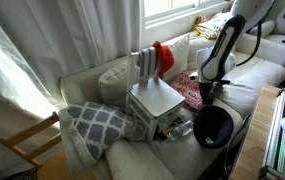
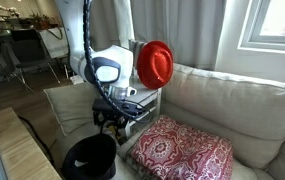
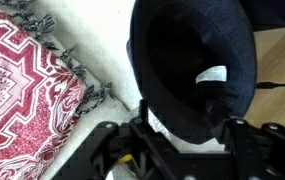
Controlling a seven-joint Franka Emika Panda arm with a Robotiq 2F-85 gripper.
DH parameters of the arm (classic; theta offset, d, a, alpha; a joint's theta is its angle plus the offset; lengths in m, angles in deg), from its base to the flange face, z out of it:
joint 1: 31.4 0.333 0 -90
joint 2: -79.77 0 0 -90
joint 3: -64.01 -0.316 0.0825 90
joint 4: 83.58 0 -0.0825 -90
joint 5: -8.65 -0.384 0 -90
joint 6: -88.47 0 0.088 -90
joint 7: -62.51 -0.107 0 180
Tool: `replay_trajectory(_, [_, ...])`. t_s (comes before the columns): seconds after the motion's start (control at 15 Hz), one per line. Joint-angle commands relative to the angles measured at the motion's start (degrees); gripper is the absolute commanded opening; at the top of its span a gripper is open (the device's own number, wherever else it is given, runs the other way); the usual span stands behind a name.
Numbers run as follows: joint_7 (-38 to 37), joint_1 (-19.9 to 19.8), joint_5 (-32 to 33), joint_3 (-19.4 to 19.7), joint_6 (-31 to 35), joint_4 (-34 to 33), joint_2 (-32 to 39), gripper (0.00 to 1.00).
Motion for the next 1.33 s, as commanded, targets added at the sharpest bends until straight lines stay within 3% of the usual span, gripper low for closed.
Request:
replay_trajectory(0.0, [1.1, -0.1, 4.4, 1.0, 5.9, -3.9, 7.1, 0.93])
replay_trajectory(0.13, [1.3, -0.1, 6.3, 1.4, 6.4, -5.6, 9.6, 1.0])
replay_trajectory(0.33, [1.3, 0.3, 8.8, 2.1, 6.7, -8.0, 12.5, 0.96])
replay_trajectory(0.47, [1.2, 0.1, 9.8, 2.2, 6.7, -9.6, 14.1, 0.69])
replay_trajectory(1.0, [-2.2, 1.9, 9.8, 4.0, 3.7, -11.0, 13.1, 0.07])
replay_trajectory(1.13, [-4.0, 2.8, 9.7, 4.7, 1.7, -8.8, 9.7, 0.0])
replay_trajectory(1.27, [-7.7, 5.1, 9.6, 6.5, -1.0, -5.4, 4.7, 0.0])
